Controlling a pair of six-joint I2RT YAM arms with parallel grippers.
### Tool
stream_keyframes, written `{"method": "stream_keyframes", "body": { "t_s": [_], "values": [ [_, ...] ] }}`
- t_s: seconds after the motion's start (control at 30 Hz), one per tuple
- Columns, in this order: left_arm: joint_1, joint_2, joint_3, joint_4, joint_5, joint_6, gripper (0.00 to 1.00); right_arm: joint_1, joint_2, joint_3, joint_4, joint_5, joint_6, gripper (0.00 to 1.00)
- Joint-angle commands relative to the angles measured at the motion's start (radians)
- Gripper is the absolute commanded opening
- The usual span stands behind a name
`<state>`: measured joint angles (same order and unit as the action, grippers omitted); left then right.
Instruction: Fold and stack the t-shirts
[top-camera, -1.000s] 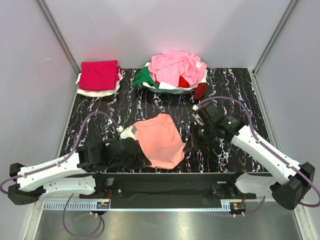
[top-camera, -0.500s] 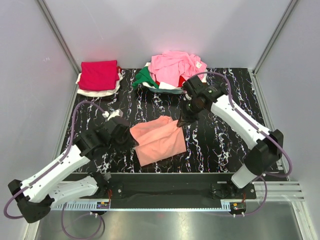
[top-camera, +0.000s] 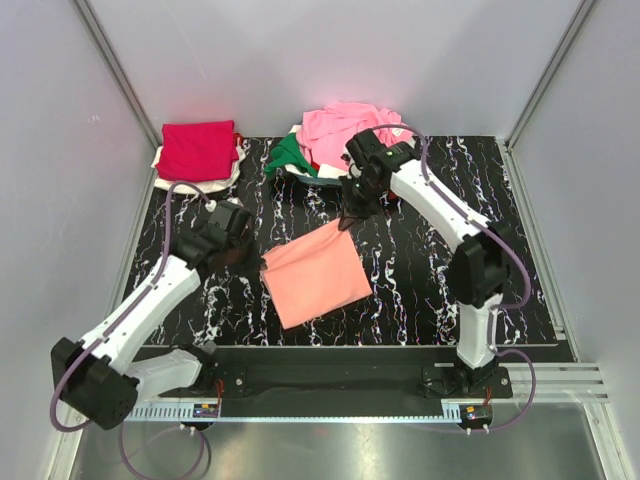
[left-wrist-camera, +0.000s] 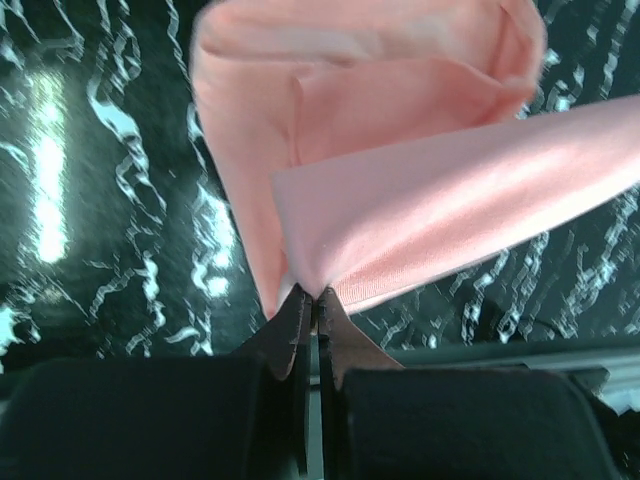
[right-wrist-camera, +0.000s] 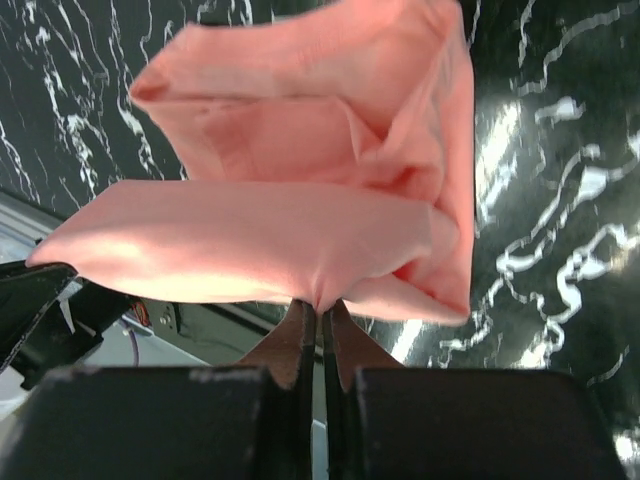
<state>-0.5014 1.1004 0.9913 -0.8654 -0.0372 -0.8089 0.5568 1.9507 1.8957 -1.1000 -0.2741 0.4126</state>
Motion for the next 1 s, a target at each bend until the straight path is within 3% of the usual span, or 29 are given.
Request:
{"method": "stream_keyframes", "body": {
  "t_s": [0.0,0.3,0.37,0.4,0.47,0.5,0.57,0.6,0.7,0.77,0.8,0.97],
  "values": [
    [0.096,0.056,-0.010,0.077,0.031,0.126,0.00,-0.024,0.089,0.118,-0.004,-0.002,-0.043,0.00],
    [0.238,0.398,0.041,0.226,0.143,0.240,0.04,-0.072,0.387,0.296,0.008,-0.033,-0.038,0.00],
    [0.254,0.472,0.050,0.239,0.149,0.241,0.04,-0.084,0.456,0.347,0.017,-0.062,-0.040,0.13],
    [0.276,0.489,0.052,0.259,0.149,0.241,0.06,-0.090,0.476,0.365,0.023,-0.076,-0.043,0.27],
    [0.303,0.530,0.066,0.276,0.155,0.250,0.12,-0.101,0.523,0.417,0.019,-0.094,-0.047,0.42],
    [0.332,0.544,0.078,0.284,0.158,0.258,0.23,-0.104,0.533,0.433,0.008,-0.093,-0.054,0.51],
    [0.362,0.575,0.125,0.269,0.171,0.281,0.31,-0.110,0.536,0.463,-0.009,-0.079,-0.064,0.59],
    [0.386,0.578,0.144,0.246,0.171,0.290,0.47,-0.116,0.527,0.465,-0.020,-0.074,-0.075,0.63],
    [0.405,0.532,0.188,0.220,0.134,0.332,0.68,-0.118,0.436,0.409,-0.011,-0.027,-0.093,0.71],
    [0.409,0.458,0.178,0.224,0.102,0.353,0.94,-0.118,0.343,0.320,0.005,0.018,-0.097,0.76],
    [0.409,0.434,0.164,0.230,0.100,0.355,0.98,-0.118,0.309,0.286,0.014,0.036,-0.100,0.78],
    [0.409,0.271,-0.069,0.395,0.246,0.326,0.98,-0.117,0.058,-0.027,0.131,0.064,-0.069,0.86]
  ]
}}
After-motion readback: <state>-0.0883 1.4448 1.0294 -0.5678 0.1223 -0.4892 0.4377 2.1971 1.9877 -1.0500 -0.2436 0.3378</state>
